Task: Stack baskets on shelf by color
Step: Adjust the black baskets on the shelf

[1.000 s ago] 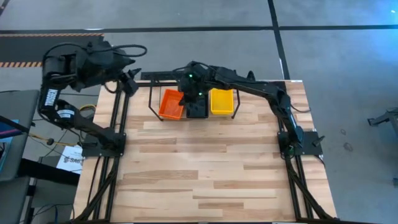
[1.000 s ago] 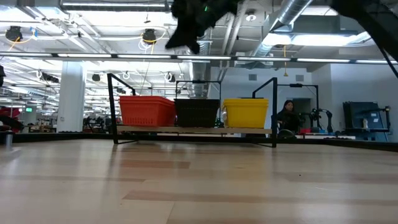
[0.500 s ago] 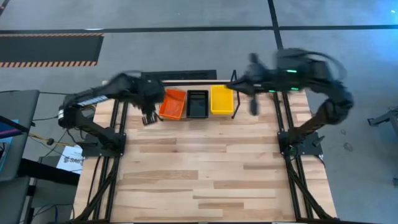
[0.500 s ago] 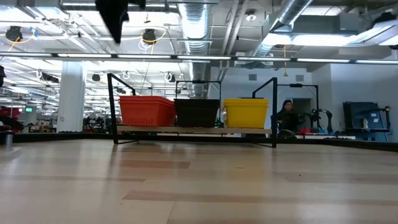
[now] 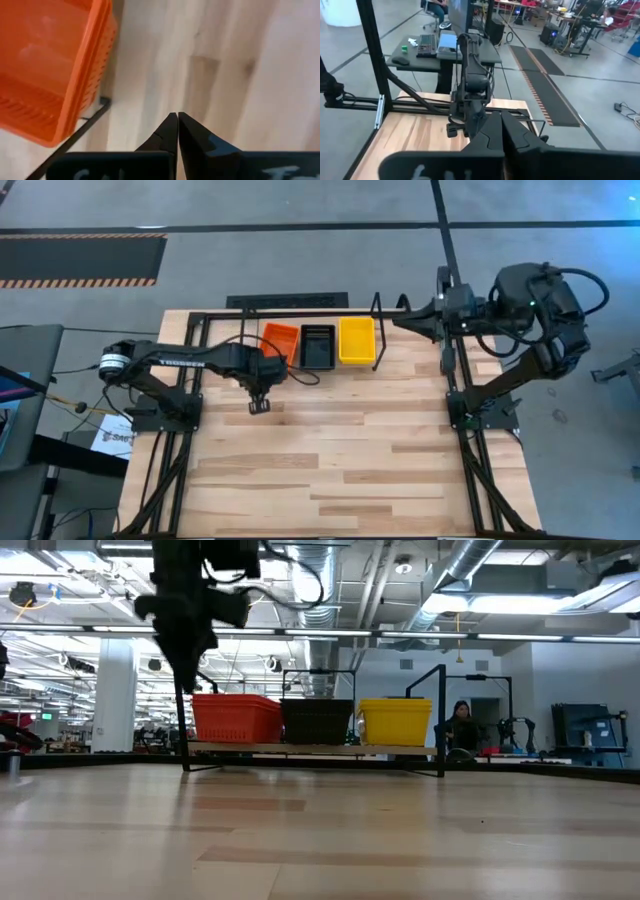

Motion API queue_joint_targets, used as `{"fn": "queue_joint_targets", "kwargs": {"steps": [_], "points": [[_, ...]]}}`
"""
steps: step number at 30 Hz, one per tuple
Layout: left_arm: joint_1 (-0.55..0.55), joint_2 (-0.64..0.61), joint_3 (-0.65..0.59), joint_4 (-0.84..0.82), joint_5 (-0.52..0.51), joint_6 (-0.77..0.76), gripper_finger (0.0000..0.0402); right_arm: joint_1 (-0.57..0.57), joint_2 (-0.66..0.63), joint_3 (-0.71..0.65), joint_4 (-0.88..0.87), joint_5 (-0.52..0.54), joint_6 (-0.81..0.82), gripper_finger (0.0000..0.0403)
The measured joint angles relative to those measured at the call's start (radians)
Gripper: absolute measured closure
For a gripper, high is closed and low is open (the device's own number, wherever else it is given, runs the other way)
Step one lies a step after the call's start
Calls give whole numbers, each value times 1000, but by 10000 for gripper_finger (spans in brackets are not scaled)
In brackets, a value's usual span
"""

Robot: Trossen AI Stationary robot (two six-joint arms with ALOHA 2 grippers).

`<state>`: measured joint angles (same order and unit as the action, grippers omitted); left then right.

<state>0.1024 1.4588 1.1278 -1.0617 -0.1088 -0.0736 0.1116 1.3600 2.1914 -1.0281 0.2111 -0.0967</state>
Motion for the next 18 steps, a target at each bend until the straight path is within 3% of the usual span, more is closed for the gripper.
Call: {"fn": "queue_joint_targets", "kwargs": {"steps": [4,18], "points": [[6,57,-3,5,-77,54,401,-2,13,0,-6,1,0,402],[71,212,80,182,-100,162,402,-2,34,0,-10,0,23,402]]}}
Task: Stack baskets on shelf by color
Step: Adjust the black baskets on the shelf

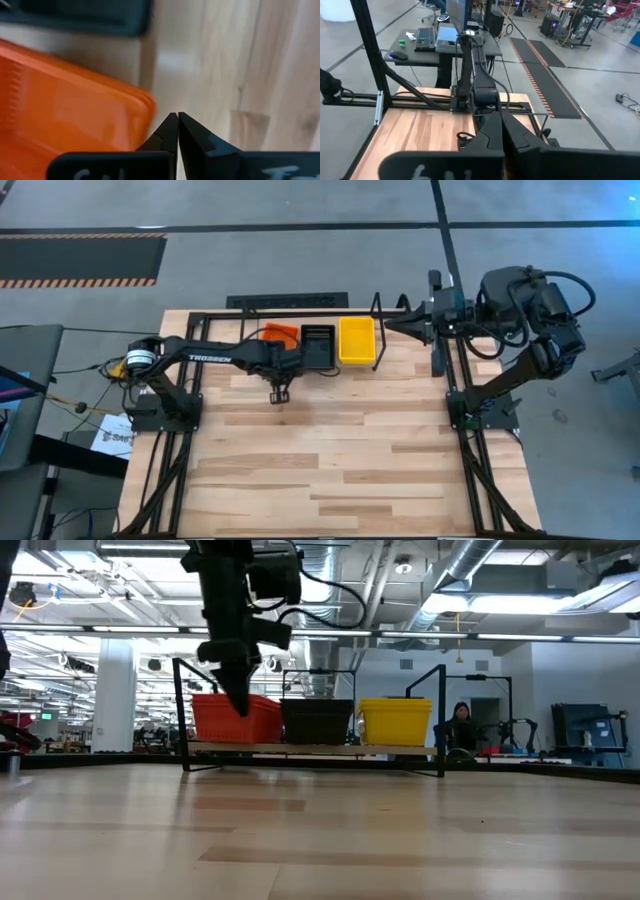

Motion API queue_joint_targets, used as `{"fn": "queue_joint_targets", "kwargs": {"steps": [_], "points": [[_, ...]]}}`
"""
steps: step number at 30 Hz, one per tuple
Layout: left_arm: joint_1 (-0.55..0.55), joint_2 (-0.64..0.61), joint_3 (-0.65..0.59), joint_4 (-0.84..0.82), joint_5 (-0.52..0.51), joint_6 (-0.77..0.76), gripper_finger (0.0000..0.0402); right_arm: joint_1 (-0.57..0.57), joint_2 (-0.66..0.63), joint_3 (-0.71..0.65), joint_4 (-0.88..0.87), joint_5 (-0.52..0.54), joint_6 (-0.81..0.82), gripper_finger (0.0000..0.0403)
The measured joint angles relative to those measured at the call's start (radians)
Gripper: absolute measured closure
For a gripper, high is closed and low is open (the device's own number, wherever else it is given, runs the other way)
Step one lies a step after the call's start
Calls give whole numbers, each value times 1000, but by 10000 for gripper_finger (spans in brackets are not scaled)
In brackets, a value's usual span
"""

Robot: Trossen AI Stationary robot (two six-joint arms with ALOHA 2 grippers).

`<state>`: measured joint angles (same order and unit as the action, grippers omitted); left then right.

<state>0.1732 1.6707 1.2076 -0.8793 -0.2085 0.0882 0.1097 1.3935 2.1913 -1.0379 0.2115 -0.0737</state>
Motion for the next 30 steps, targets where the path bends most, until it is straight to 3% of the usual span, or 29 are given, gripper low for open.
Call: {"fn": "queue_joint_targets", "kwargs": {"steps": [6,10,30], "points": [[32,0,40,27,-24,47,401,0,1,0,-2,0,22,402],[48,0,41,16,21,42,401,0,1,0,-2,0,24,402],[57,0,41,167,36,47,401,2,2,0,-3,-3,47,401]]}}
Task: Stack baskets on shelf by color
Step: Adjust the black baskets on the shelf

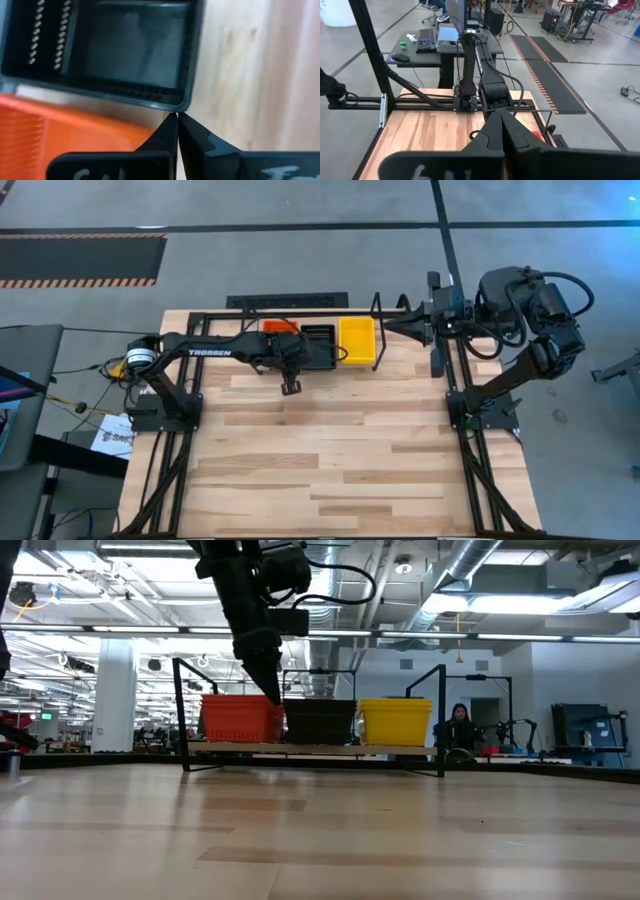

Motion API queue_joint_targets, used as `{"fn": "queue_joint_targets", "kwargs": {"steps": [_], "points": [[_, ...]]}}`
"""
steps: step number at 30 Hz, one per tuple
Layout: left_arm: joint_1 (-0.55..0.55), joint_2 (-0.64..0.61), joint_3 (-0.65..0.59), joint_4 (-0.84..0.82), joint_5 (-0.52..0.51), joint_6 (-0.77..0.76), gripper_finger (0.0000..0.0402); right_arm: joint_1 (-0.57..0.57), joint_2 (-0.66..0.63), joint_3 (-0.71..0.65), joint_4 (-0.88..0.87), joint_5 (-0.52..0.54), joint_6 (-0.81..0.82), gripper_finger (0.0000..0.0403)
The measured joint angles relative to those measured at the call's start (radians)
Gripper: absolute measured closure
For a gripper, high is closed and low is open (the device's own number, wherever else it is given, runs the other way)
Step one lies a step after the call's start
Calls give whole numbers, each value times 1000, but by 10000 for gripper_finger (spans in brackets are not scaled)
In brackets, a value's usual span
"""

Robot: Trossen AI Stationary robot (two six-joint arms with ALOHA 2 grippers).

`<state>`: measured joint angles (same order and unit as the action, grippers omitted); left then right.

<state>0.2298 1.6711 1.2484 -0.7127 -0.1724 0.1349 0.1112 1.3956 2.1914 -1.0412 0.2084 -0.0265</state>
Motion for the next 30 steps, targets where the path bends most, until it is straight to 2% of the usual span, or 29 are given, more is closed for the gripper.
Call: {"fn": "queue_joint_targets", "kwargs": {"steps": [5,12,15,18,21,25,30], "points": [[-27,0,38,11,119,-35,401,0,0,0,-1,-1,1,401],[-113,0,126,-50,40,-5,401,0,0,0,-1,-1,3,401],[-113,0,140,-59,113,-27,401,0,0,0,0,0,3,401],[-113,3,140,-54,128,-32,401,0,0,0,1,0,3,401],[-114,38,140,-45,134,-40,401,0,0,0,1,0,3,401],[-115,107,140,-30,212,-40,401,0,0,0,1,0,16,401],[-115,162,139,-41,134,-18,401,0,0,0,-5,0,31,401]]}}
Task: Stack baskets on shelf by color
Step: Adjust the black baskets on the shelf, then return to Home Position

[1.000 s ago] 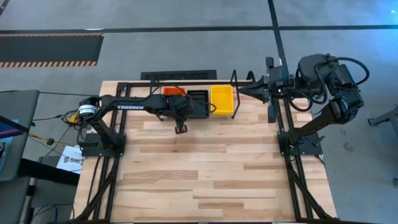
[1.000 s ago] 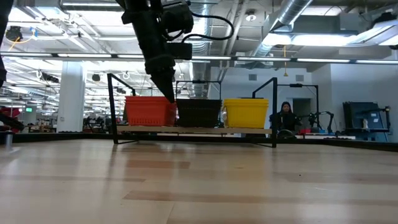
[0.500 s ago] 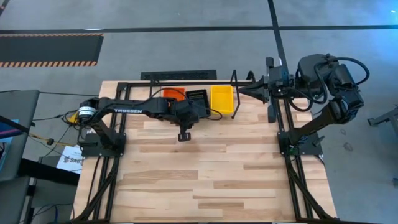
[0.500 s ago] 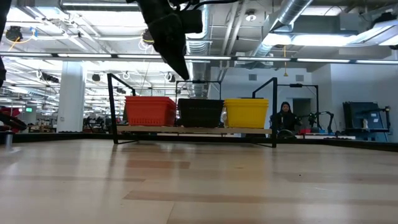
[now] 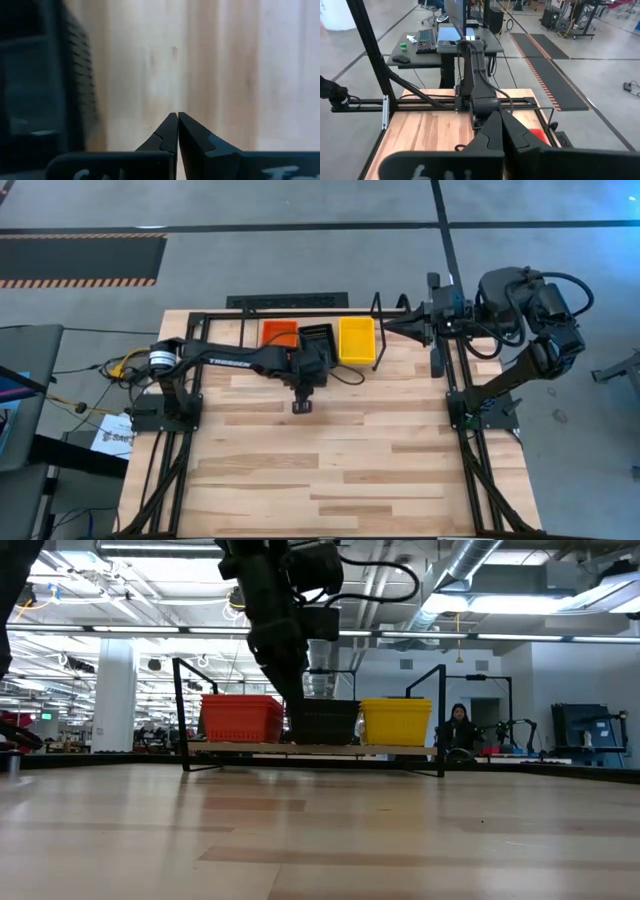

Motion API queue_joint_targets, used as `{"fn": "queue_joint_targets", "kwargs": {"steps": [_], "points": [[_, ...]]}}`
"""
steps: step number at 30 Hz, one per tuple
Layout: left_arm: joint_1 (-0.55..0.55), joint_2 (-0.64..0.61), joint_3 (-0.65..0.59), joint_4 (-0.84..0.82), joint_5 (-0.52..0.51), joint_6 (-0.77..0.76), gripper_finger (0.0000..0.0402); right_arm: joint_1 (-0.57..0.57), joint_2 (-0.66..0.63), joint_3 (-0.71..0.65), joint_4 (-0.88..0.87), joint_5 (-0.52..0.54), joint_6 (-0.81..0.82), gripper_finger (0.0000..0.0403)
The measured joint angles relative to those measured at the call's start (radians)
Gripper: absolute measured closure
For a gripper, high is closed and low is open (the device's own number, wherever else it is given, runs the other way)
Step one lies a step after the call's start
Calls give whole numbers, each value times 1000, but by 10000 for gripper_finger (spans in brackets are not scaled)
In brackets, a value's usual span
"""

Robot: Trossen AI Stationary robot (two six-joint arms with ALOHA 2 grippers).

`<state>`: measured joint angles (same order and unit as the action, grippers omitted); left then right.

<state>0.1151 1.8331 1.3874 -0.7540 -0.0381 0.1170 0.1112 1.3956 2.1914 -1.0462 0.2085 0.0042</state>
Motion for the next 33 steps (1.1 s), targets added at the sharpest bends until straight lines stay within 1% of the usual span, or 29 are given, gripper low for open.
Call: {"fn": "queue_joint_targets", "kwargs": {"steps": [9,18,24,29,33], "points": [[42,7,1,-2,-95,5,401,0,0,0,-33,0,22,401],[80,6,1,-14,-143,13,401,0,-1,0,-45,0,25,401],[108,6,1,-12,-150,14,401,0,-1,0,-54,0,25,401],[109,6,1,-10,-103,6,401,0,-1,0,-53,0,26,401],[86,6,4,-15,-90,-7,401,0,-1,0,-53,0,33,401]]}}
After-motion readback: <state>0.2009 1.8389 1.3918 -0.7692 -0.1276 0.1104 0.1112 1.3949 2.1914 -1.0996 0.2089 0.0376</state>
